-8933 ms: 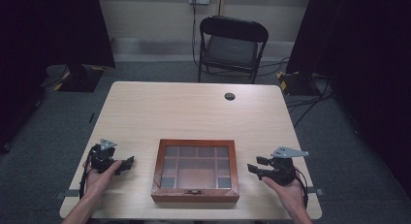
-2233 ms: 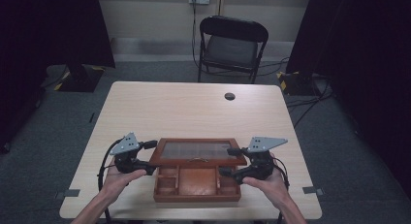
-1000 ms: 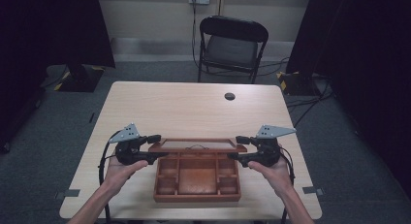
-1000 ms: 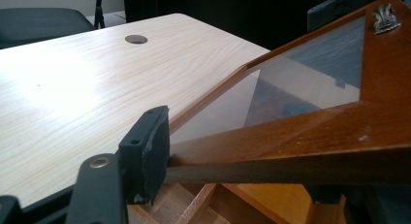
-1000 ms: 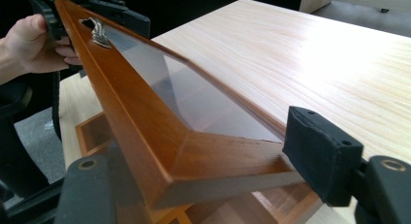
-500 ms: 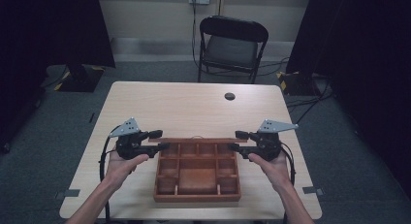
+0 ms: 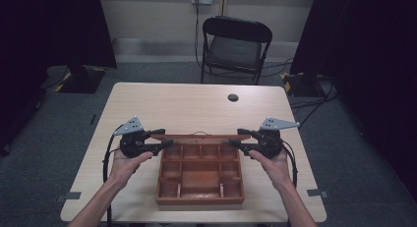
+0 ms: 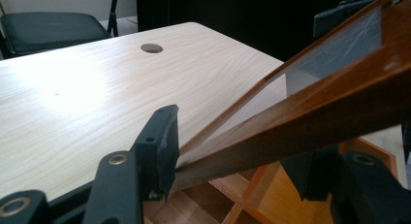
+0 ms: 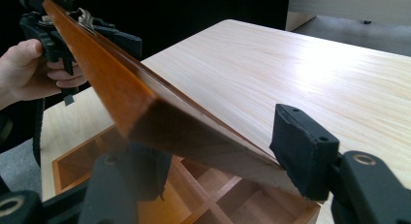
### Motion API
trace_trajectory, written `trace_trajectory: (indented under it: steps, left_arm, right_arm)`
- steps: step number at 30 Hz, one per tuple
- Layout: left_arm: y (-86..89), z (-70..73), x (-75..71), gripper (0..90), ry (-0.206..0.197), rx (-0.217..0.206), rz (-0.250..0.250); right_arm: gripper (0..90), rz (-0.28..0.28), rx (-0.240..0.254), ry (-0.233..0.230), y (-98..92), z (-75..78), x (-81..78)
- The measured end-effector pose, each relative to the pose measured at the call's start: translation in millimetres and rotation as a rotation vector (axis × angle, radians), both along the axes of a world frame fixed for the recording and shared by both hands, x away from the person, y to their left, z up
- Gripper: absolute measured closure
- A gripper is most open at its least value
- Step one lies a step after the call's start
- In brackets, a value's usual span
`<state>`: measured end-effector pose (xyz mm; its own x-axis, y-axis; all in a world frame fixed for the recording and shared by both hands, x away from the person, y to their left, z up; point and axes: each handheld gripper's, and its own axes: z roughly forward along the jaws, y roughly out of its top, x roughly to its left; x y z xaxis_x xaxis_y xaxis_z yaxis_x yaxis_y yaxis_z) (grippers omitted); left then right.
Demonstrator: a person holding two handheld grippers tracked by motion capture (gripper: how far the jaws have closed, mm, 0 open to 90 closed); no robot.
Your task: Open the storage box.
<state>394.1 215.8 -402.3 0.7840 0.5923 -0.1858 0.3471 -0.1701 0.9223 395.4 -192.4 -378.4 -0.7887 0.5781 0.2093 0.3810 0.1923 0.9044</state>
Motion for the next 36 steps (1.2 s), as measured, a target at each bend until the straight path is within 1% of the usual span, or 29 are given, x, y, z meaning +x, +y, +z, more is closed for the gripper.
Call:
trace_trajectory:
  steps: [6,7,9,10,12,13,15,16,17,21,27,28,32,36]
  left_arm:
    - [1.1,-2.3,4.9,44.8,-0.004,0.008,0.005]
    - [1.5,-3.8,7.2,45.0,0.007,0.009,0.005]
    - [2.0,-5.3,9.7,45.1,0.010,0.011,0.009]
    - [1.9,-6.1,10.7,45.1,0.017,0.005,0.012]
    - [2.5,-6.7,12.1,45.1,0.014,0.010,0.015]
    - [2.4,-7.4,13.1,45.1,0.021,0.005,0.018]
    - [2.1,-8.6,14.9,46.0,0.020,0.002,0.024]
    - [2.7,-8.9,15.8,46.0,0.019,0.011,0.025]
    - [2.4,-9.5,16.4,47.1,0.020,0.008,0.029]
    - [3.7,-11.8,19.7,48.7,0.024,0.017,0.033]
    - [3.3,-14.4,24.6,48.9,0.032,0.039,0.041]
    - [2.6,-14.2,25.5,48.9,0.032,0.037,0.041]
    - [-0.3,-11.9,28.6,49.2,0.026,0.057,0.037]
    - [-2.4,-13.0,30.7,49.2,0.027,0.052,0.037]
  right_arm:
    - [41.3,-0.012,0.006,0.013,0.2,-4.2,7.4]
    - [41.3,-0.014,0.005,0.014,0.3,-4.9,8.6]
    - [41.4,-0.019,0.005,0.020,0.5,-5.7,10.6]
    - [41.6,-0.020,0.005,0.019,0.5,-6.0,11.5]
    - [41.9,-0.023,0.005,0.019,0.3,-6.7,12.7]
    - [42.1,-0.027,0.006,0.023,0.1,-7.4,14.0]
    - [42.1,-0.036,0.009,0.035,-1.4,-10.5,18.8]
    - [42.1,-0.036,0.009,0.035,-1.4,-10.5,18.8]
    - [42.2,-0.040,0.011,0.037,-1.5,-11.9,21.3]
    - [42.1,-0.041,0.011,0.045,-0.4,-15.0,25.4]
    - [42.6,-0.048,0.010,0.045,1.3,-18.6,30.2]
    - [42.6,-0.048,0.010,0.045,1.3,-18.6,30.2]
    - [42.1,-0.059,-0.011,0.043,2.5,-21.2,32.5]
    - [42.8,-0.065,-0.014,0.045,2.9,-23.3,34.9]
